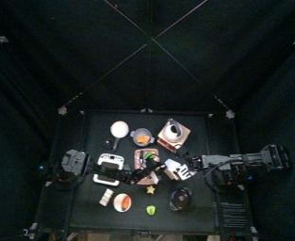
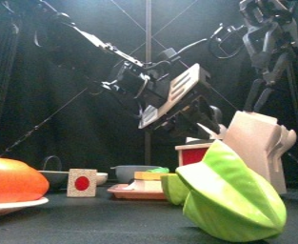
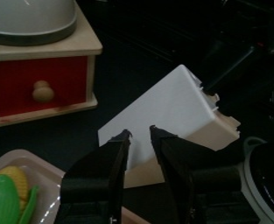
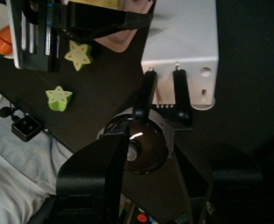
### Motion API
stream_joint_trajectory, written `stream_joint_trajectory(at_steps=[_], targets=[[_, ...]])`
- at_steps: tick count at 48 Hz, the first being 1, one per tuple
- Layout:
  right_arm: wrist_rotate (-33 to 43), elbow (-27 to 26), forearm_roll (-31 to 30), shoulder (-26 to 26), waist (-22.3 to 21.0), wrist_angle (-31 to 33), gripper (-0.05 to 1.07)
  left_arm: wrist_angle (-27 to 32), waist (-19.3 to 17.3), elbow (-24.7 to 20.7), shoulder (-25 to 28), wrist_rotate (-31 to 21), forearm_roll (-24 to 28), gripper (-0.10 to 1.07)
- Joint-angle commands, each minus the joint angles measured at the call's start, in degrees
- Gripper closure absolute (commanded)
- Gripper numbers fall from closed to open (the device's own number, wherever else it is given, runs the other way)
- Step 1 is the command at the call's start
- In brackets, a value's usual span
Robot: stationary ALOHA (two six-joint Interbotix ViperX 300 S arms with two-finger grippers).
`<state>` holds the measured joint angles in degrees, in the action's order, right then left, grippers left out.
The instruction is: Put cleaver back in holder
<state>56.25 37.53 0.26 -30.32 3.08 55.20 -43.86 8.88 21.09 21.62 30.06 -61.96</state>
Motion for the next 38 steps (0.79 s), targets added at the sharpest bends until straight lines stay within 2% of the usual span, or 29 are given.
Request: stream_joint_trajectory(at_steps=[1, 9, 21, 28, 38], targets=[[0.1, 0.6, -0.7, -2.5, 1.1, -2.6, 0.27, -1.1, -0.1, 1.1, -3.8, 0.2, 1.3, 0.28], [0.1, 5.0, -3.2, -7.0, 4.4, -9.8, 0.27, -1.0, 1.8, 5.3, -7.9, 0.0, 6.0, 0.28], [-0.5, 10.6, -10.4, -12.7, 5.5, -20.3, 0.27, -0.5, 5.4, 10.1, -12.2, 0.0, 10.5, 0.28], [-0.4, 13.2, -18.5, -13.4, 5.5, -27.5, 0.27, 0.2, 6.6, 11.5, -12.7, 0.0, 10.7, 0.28], [-0.4, 16.3, -30.8, -13.1, 5.7, -42.0, 0.27, 3.5, 7.6, 13.1, -13.9, 0.1, 10.7, 0.28]])
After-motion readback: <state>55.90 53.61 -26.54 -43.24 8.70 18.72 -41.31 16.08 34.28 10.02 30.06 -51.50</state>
